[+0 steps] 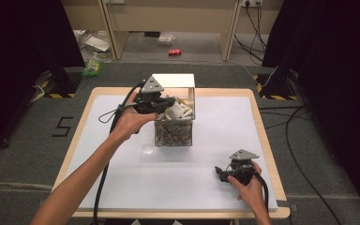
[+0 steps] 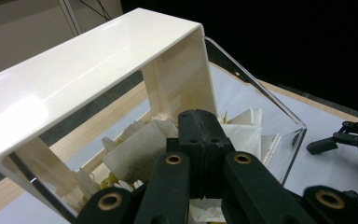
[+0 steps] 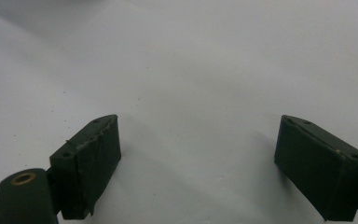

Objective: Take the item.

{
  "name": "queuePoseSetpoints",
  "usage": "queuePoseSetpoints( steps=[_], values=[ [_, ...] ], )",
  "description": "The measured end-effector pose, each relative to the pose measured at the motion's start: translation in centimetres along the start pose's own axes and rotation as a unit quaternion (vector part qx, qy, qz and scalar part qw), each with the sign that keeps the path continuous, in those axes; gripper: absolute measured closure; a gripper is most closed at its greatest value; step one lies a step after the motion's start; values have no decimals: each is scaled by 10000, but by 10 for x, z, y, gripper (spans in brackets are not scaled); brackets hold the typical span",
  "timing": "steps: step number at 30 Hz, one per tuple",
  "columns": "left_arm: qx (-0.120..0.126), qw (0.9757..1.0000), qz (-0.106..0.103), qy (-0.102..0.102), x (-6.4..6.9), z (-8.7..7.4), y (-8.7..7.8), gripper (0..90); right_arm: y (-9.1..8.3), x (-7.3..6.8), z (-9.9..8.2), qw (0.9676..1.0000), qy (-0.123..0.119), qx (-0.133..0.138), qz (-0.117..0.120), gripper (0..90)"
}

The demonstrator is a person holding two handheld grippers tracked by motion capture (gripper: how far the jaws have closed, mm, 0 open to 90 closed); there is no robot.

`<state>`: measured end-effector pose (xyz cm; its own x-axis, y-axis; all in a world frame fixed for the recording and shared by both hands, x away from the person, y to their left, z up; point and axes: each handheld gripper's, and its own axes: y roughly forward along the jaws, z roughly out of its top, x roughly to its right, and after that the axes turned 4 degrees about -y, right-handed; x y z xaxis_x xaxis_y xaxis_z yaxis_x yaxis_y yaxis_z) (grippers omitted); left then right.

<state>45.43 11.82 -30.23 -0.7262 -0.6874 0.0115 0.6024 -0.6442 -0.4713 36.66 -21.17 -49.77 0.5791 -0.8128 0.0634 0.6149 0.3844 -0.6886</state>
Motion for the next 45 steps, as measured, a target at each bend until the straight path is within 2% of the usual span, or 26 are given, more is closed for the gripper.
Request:
queuePoseSetpoints(
  steps=[2,6,9,12,15,18,22,24,27,30,40,45],
  values=[
    [-12,10000,-4,-31,-1,0,1,879,0,0,0,10000,1,0,0,149],
    [-52,9999,-76,-143,-3,-1,3,770,0,0,0,10000,1,6,-1,149],
    [-71,9994,-229,-237,-4,-1,2,704,0,0,0,10000,-1,6,-2,148],
    [-68,9992,-303,-247,-2,0,2,699,0,0,0,10000,-3,-1,0,149],
    [-191,9993,-271,-196,0,-1,6,679,0,0,0,10000,2,5,0,149],
    [-242,9991,-276,-211,-1,-3,11,712,0,0,0,10000,1,7,-2,149],
    [-206,9990,-354,-197,1,-2,11,855,0,0,0,10000,-4,-1,1,149],
    [-208,9989,-379,-178,2,-2,11,888,0,0,0,10000,-1,6,-1,148],
    [-203,9991,-343,-119,2,-2,10,894,0,0,0,10000,-5,6,-5,149],
    [-116,9991,-368,-147,2,-1,7,894,0,0,0,10000,-5,8,-5,149],
    [222,9989,-353,-221,-2,4,-13,894,0,0,0,10000,-1,-1,2,149],
    [446,9981,-362,-221,-3,13,-27,894,0,0,0,10000,-4,0,-2,149]
  ],
)
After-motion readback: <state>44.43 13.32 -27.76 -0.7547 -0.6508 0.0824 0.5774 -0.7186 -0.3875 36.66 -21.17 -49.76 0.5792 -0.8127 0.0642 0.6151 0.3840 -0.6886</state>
